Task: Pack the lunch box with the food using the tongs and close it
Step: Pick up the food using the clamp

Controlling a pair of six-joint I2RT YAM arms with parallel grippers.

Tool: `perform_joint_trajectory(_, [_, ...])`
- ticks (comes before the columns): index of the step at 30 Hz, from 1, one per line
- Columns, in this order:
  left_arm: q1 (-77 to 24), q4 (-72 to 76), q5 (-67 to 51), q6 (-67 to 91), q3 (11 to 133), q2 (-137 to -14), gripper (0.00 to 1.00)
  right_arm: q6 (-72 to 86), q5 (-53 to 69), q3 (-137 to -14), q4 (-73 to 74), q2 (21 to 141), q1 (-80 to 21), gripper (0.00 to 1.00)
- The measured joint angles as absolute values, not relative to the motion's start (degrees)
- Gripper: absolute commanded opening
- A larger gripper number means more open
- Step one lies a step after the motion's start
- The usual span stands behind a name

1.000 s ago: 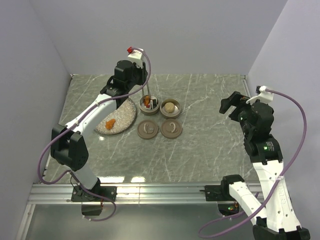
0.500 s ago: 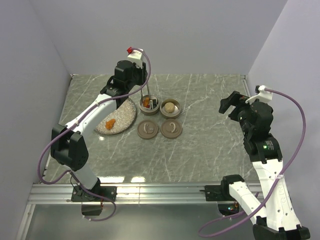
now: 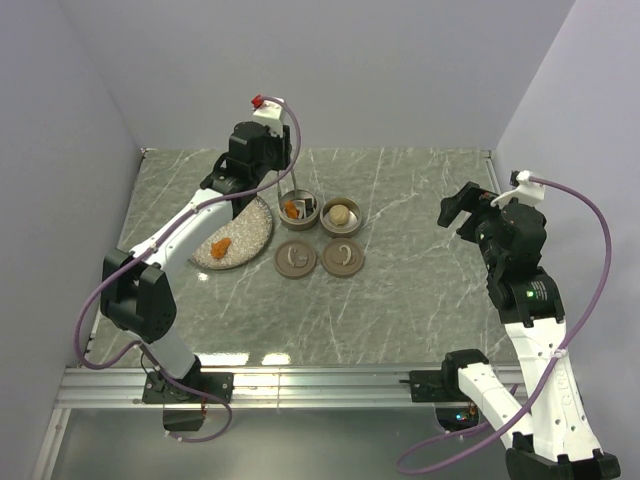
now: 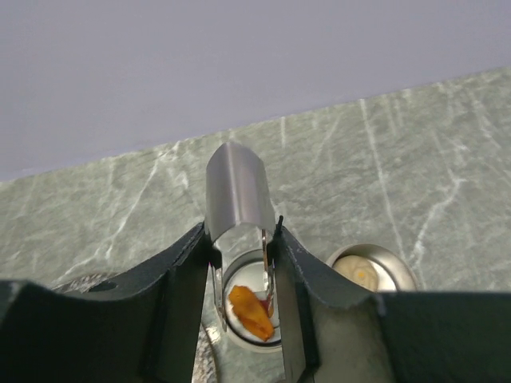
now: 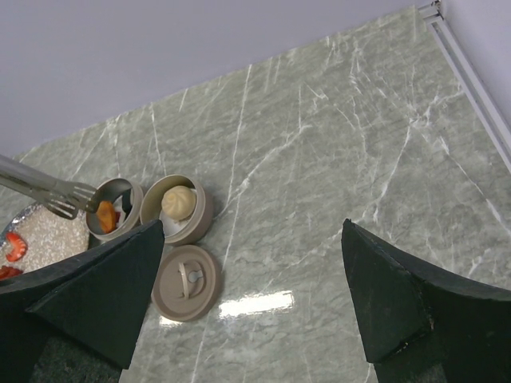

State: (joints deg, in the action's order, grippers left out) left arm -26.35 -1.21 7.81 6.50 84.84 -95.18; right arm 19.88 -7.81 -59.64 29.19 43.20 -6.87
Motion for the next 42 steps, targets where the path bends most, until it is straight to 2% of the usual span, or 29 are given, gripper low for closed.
perform_joint_trajectory(6, [-25.6,-1.9,12.0,6.3,78.0,-88.8,0.43,19.9,-7.1,-59.6,28.8,43.7,-6.9,0.99])
perform_joint_trajectory(14, [-19.6,-5.7,16.0,7.0,65.1,-69.6,0.47,20.1,-5.7,-59.5,27.1,44.9,-6.9,0.99])
perform_joint_trajectory(20, [-16.0,-10.2,17.9,7.5,58.3,-59.7,0.49,20.2,-4.3,-59.0,26.3,45.0,-6.9,0.99])
perform_joint_trajectory(30, [-13.0,-11.8,17.6,8.0,49.0,-55.1,0.49,20.8,-2.6,-58.5,26.2,45.2,-6.9,0.98])
perform_joint_trajectory(40, [-10.4,-6.0,14.0,7.1,43.5,-54.9,0.49,20.8,-2.3,-58.5,26.2,45.1,-6.9,0.98])
perform_joint_trajectory(42, [-9.9,-5.2,13.1,6.8,43.1,-55.0,0.46,20.8,-2.3,-58.5,26.2,45.1,-6.9,0.98])
